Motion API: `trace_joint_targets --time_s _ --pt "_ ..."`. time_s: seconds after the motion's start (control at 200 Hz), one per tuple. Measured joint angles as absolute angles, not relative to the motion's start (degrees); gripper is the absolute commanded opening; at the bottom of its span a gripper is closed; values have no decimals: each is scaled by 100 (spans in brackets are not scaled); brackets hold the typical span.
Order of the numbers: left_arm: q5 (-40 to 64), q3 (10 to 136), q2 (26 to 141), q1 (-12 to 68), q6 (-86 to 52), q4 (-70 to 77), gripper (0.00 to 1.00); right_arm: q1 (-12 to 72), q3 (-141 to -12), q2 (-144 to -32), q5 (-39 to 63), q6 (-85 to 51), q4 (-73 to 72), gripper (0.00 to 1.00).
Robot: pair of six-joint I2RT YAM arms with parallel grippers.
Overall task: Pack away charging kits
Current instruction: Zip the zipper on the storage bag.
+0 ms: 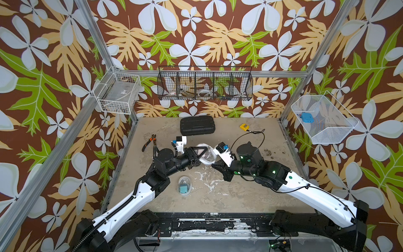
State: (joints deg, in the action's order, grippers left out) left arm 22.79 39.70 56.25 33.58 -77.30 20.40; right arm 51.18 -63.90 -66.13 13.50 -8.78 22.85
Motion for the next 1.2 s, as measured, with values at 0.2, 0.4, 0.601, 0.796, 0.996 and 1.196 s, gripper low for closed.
trace_joint_targets --time_s 0.2,0.4,0.601,0.796,0.996,1.196 --pt "2333 3903 5599 3330 -7721 2043 0 5131 -6510 -6665 801 -808 2554 0" --pt "2574 3848 5529 3186 -7631 2023 0 5140 -6628 -6746 126 -663 2720 0" --pt "2963 3953 5690 3151 -7395 1957 0 5142 -6678 -6794 145 -403 2797 0" --pt "3422 4466 5833 3055 -6674 1345 0 5000 -7074 -6862 620 -226 3260 25" --pt "4018 4954 6171 3048 -5400 471 1 4434 -7360 -6202 1426 -108 3627 39" --pt "4593 4899 6128 3048 -4639 185 4 4053 -7295 -6539 2707 -416 3450 46"
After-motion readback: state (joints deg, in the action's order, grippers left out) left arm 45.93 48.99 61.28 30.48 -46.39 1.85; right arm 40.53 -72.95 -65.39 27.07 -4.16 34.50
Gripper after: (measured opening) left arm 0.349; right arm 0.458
